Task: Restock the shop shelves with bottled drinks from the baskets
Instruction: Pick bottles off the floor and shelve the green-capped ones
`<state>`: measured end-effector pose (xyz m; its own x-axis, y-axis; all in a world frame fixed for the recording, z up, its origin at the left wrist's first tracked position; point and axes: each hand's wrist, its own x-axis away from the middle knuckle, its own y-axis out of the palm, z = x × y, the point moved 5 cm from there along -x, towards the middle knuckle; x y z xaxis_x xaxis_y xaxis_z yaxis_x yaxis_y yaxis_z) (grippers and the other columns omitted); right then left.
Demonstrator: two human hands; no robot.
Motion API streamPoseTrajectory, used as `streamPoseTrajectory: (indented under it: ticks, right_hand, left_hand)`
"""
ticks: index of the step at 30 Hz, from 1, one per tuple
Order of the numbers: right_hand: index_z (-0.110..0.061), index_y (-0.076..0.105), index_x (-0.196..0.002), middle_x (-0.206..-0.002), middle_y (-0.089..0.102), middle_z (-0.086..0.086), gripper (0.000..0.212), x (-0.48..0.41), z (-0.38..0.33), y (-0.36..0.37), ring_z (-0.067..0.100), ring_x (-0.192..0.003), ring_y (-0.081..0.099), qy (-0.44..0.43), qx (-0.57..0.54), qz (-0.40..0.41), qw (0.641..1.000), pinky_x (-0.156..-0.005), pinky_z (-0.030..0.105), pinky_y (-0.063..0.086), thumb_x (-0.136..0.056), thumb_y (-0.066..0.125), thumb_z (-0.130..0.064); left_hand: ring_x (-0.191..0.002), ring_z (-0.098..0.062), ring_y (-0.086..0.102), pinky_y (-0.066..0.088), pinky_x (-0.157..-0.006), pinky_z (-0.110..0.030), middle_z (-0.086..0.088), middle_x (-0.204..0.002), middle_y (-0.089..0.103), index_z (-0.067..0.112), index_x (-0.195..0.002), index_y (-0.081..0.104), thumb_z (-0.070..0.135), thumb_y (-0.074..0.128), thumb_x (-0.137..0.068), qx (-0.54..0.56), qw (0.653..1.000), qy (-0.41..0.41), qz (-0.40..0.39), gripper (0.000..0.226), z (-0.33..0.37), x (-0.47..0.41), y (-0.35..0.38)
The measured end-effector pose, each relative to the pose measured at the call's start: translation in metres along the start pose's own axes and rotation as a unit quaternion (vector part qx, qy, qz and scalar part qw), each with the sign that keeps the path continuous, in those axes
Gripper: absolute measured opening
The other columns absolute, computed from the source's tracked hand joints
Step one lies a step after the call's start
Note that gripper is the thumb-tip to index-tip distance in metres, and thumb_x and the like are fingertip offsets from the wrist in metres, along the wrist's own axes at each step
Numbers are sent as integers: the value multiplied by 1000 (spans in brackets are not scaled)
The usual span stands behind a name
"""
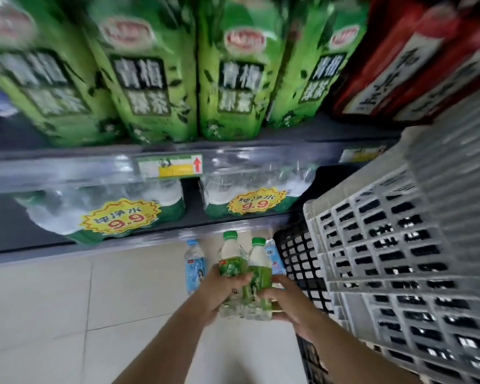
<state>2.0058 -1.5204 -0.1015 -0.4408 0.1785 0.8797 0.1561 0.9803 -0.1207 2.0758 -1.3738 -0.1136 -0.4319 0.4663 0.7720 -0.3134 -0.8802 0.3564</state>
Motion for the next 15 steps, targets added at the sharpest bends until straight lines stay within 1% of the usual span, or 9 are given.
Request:
streamPoseTrajectory:
  ticks: [2, 3, 5, 7, 8, 10, 13, 14, 15]
  right_hand:
    - [-25, 57, -110, -103, 71, 7, 57, 24, -5, 5, 25, -98, 68, -1, 1, 7, 1000, -90, 46, 54, -60, 84, -30]
    - [-25, 56, -109, -104, 71, 5, 56, 51, -19, 7, 24, -99, 67, -6, 13, 12, 1000, -91, 45, 53, -62, 86, -33]
    - [-23, 54, -109, -104, 69, 3, 52, 83, -32, 14, 21, -96, 66, -8, 21, 9, 1000, -83, 37, 53, -69, 85, -33]
    - [-19, 53, -109, -102, 69, 3, 47, 123, -56, 20, 18, -91, 66, -16, 24, 1, 1000, -71, 29, 50, -73, 82, -26]
    - [-18, 54, -110, -102, 69, 4, 45, 144, -69, 23, 18, -91, 66, -20, 28, -2, 999, -69, 28, 48, -74, 81, -24]
    - [-17, 56, -109, -103, 69, 7, 46, 184, -94, 30, 23, -96, 67, -29, 44, 3, 999, -74, 32, 51, -71, 80, -25]
    - [-16, 57, -107, -103, 69, 9, 47, 239, -136, 41, 26, -99, 67, -51, 63, -3, 997, -84, 40, 54, -65, 77, -26]
    - [-16, 57, -107, -103, 68, 9, 45, 256, -149, 44, 26, -99, 67, -57, 71, -11, 996, -85, 40, 54, -67, 76, -25]
    - [-16, 57, -108, -102, 68, 8, 42, 272, -162, 49, 25, -99, 67, -64, 78, -22, 995, -87, 41, 54, -71, 75, -22]
  left_hand:
    - [-106, -33, 66, 49, -94, -55, -8, -109, 72, 19, -119, 54, 44, 97, -32, -2, 1000, -5, -1, 100, 3, 20, 4]
    - [-106, -32, 66, 50, -94, -55, -7, -110, 72, 19, -120, 53, 44, 97, -32, -11, 1000, -6, 1, 102, 17, 45, 5]
    - [-107, -31, 66, 49, -95, -55, -7, -112, 71, 21, -123, 52, 43, 97, -37, -17, 1000, -6, -13, 99, 29, 78, 10]
    - [-107, -29, 66, 48, -97, -55, -5, -111, 72, 23, -121, 52, 36, 95, -47, -36, 999, 14, -18, 86, 59, 125, 16]
    - [-107, -29, 66, 47, -98, -54, -5, -110, 72, 23, -120, 52, 30, 92, -53, -42, 999, 23, -18, 78, 74, 149, 18]
    - [-108, -28, 65, 45, -100, -54, -4, -110, 72, 24, -120, 53, 29, 90, -56, -54, 998, 38, -15, 74, 103, 198, 23]
    - [-109, -28, 65, 47, -99, -52, -5, -113, 71, 22, -126, 49, 36, 91, -54, -39, 997, 71, -14, 84, 145, 266, 28]
    - [-106, -29, 67, 50, -95, -49, -7, -112, 71, 19, -126, 49, 33, 89, -60, -17, 997, 78, -6, 78, 157, 289, 27]
    - [-103, -29, 68, 53, -90, -46, -9, -111, 72, 17, -124, 50, 30, 82, -68, 9, 997, 82, -2, 66, 168, 311, 27]
